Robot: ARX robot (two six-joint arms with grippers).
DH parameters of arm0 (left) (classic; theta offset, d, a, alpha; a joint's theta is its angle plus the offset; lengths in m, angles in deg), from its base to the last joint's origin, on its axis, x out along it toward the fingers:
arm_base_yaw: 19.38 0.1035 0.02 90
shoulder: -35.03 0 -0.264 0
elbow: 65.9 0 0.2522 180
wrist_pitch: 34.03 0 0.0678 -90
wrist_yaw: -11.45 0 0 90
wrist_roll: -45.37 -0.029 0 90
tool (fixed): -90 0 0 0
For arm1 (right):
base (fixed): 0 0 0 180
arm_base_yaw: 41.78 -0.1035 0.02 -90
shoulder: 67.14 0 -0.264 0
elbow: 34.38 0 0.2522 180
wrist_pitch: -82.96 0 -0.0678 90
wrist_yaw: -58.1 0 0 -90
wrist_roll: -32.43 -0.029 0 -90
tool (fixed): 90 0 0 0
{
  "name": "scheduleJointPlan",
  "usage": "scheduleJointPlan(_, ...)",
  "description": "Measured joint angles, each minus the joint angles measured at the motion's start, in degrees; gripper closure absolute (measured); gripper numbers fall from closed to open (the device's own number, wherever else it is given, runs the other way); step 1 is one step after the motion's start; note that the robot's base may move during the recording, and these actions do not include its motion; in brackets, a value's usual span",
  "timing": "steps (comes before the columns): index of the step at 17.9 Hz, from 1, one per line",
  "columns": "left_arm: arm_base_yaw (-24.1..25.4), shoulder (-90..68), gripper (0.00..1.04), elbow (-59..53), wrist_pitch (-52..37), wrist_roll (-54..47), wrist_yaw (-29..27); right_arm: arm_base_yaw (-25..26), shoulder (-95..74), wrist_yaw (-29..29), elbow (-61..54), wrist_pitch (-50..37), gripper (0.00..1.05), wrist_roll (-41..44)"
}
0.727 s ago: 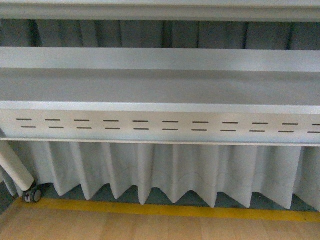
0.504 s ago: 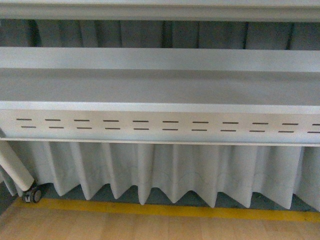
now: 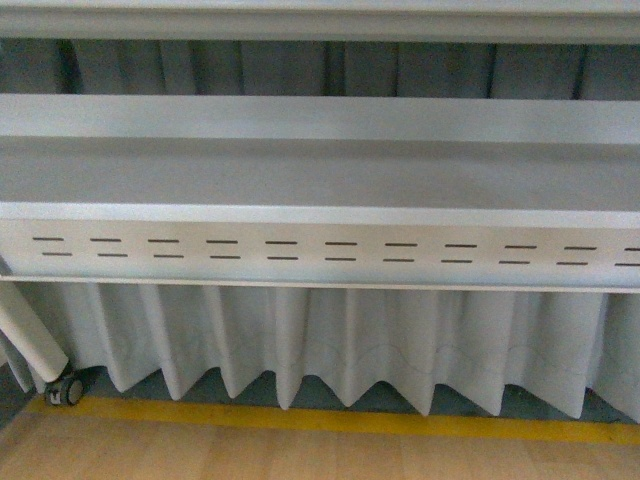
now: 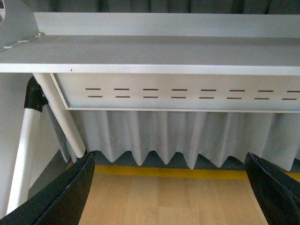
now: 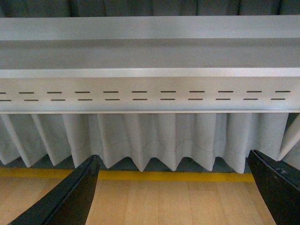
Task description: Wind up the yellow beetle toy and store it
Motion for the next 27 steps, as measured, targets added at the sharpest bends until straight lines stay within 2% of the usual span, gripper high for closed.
scheduleJointPlan(27, 0.0, 0.0, 0.07, 0.0, 0.0, 0.0, -0.02, 0.0, -0.02, -0.07, 0.0, -0.04, 0.07, 0.0)
